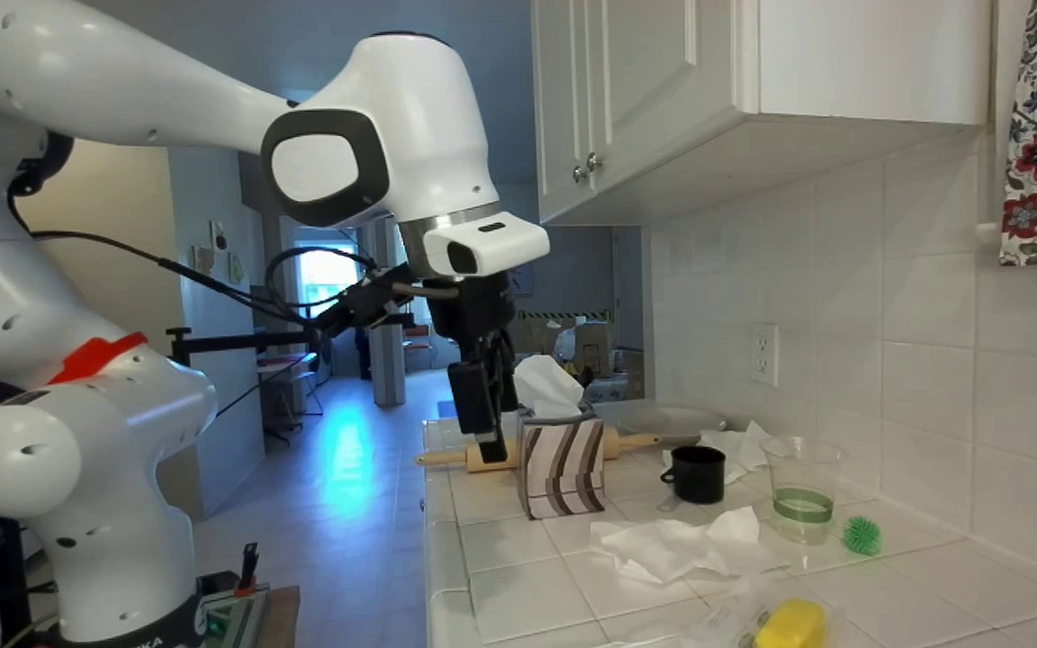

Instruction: Pick up the knife from the counter and cut the butter on the paper

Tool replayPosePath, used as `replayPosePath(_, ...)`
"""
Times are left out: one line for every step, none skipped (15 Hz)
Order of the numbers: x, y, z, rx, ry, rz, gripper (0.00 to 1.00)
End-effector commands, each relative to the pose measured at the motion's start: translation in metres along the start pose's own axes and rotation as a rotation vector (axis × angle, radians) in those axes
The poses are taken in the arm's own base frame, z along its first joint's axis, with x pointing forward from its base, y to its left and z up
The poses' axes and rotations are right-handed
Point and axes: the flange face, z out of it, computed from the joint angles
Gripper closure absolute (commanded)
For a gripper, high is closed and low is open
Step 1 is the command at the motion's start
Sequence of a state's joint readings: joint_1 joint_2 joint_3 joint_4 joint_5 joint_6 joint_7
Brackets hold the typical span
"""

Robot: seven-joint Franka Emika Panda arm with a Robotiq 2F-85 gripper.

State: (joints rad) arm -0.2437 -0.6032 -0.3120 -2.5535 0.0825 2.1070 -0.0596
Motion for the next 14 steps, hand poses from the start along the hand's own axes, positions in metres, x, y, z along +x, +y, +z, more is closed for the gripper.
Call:
replayPosePath(0.032, 0.024, 0.01, -0.038, -0.059, -0.088, 0.0)
replayPosePath(0.037, 0.028, 0.014, -0.043, -0.059, -0.106, 0.0)
replayPosePath(0.042, 0.032, 0.018, -0.05, -0.061, -0.12, 0.0)
replayPosePath(0.048, 0.036, 0.023, -0.056, -0.067, -0.136, 0.0)
replayPosePath(0.053, 0.039, 0.028, -0.069, -0.073, -0.149, 0.0)
replayPosePath(0.058, 0.042, 0.033, -0.079, -0.071, -0.161, 0.0)
replayPosePath(0.063, 0.043, 0.039, -0.087, -0.069, -0.168, 0.0)
replayPosePath(0.067, 0.043, 0.044, -0.1, -0.061, -0.174, 0.0)
replayPosePath(0.072, 0.044, 0.05, -0.11, -0.054, -0.179, 0.0)
replayPosePath(0.075, 0.044, 0.056, -0.117, -0.05, -0.182, 0.0)
replayPosePath(0.079, 0.046, 0.063, -0.127, -0.05, -0.185, 0.0)
replayPosePath(0.081, 0.047, 0.071, -0.132, -0.051, -0.183, 0.0)
replayPosePath(0.083, 0.047, 0.078, -0.135, -0.061, -0.184, 0.0)
replayPosePath(0.083, 0.049, 0.085, -0.139, -0.07, -0.184, 0.0)
